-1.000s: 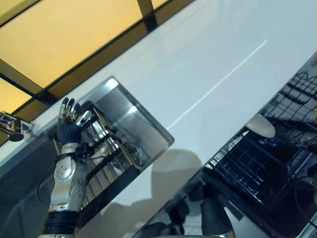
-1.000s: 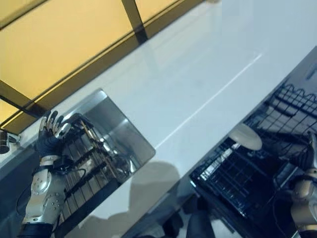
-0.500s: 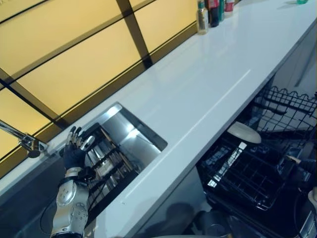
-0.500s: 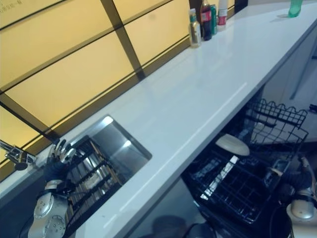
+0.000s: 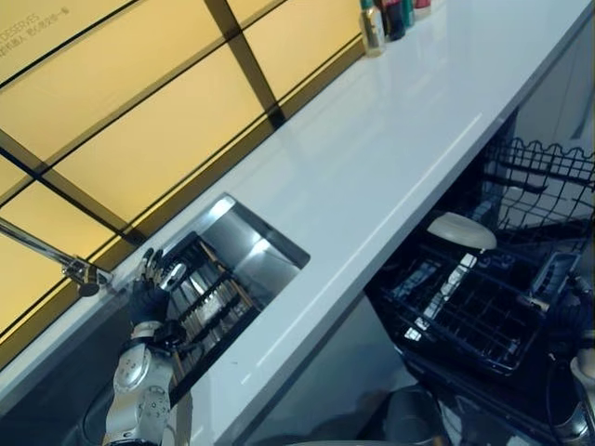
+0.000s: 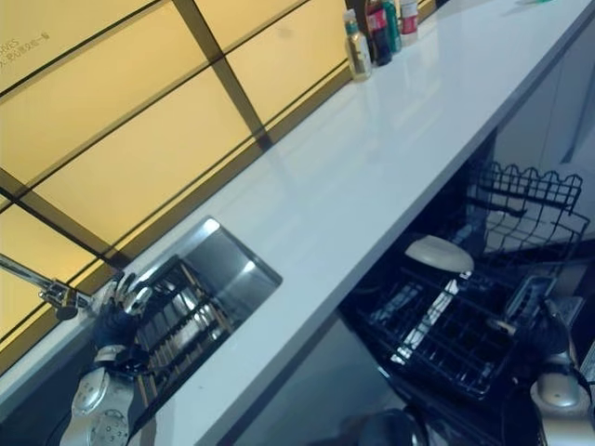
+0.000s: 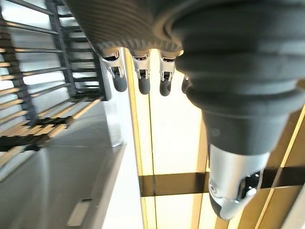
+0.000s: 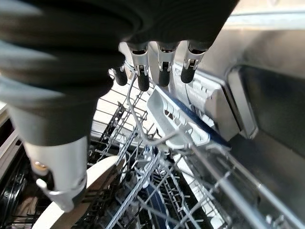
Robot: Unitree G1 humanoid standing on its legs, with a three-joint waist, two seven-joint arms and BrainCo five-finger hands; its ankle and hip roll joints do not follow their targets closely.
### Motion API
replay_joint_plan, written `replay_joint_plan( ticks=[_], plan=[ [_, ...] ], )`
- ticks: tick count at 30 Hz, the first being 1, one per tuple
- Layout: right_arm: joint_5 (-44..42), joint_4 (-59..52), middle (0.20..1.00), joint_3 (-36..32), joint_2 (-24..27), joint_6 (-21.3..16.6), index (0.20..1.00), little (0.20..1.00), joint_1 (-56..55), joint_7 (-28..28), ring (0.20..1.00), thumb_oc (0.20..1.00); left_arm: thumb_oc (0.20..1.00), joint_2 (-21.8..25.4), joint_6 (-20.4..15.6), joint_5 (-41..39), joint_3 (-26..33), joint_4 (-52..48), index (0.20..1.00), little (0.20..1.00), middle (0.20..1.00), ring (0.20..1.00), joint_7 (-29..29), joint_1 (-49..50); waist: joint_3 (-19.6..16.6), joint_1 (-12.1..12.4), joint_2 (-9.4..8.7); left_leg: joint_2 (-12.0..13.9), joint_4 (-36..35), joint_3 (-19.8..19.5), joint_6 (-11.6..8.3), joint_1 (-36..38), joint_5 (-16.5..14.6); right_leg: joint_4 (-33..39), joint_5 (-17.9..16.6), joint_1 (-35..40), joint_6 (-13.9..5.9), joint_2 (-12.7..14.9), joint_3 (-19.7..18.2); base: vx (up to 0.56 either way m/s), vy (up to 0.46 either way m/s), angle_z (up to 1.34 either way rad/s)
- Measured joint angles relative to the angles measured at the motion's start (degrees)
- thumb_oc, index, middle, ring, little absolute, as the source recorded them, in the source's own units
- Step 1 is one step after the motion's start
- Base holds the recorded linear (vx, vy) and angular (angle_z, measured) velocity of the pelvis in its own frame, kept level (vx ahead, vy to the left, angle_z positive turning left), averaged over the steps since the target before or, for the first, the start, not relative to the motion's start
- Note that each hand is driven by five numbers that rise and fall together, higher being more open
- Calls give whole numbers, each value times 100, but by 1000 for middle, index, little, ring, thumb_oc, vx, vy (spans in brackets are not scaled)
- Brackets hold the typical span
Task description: Pick up plates and place into dishwasher.
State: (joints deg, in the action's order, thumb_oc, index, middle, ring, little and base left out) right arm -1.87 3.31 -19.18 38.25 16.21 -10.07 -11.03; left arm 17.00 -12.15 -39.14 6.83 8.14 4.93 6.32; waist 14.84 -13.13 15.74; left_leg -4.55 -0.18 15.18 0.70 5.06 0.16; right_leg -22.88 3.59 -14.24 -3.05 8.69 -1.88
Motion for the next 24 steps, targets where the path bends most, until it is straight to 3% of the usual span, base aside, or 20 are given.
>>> replay_joint_plan(
  ticks=[11, 16, 24],
  plan=[
    [-1271, 506, 1000, 193, 85, 56, 1000, 1000, 995, -880, 1000, 1000, 1000, 0, -268, -40, -352, 3, 1000, 1000, 1000, 1000, 355, -581, 680, 18, 129, 9, 281, 26, -2, -888, 2, -119, -33, -844, -48, 47, -1, -100, -7, 4],
    [-1621, 699, 1000, 257, 66, 235, 1000, 1000, 1376, -885, 1000, 1000, 1000, 38, -267, -49, -364, -35, 1000, 1000, 1000, 1000, 426, -717, 774, 97, 249, 17, 294, 16, -2, -976, 1, -124, -33, -926, -48, 42, 3, 6, -2, -7],
    [-1827, 759, 1000, 436, 119, 502, 1000, 1000, 1707, -658, 1000, 1000, 1000, 95, -152, -203, -564, -40, 1000, 1000, 1000, 1000, 613, -886, 798, 135, 253, 19, 316, -128, -1, -1019, 3, -184, -32, -986, -34, 40, 119, -11, -13, -7]
  ],
)
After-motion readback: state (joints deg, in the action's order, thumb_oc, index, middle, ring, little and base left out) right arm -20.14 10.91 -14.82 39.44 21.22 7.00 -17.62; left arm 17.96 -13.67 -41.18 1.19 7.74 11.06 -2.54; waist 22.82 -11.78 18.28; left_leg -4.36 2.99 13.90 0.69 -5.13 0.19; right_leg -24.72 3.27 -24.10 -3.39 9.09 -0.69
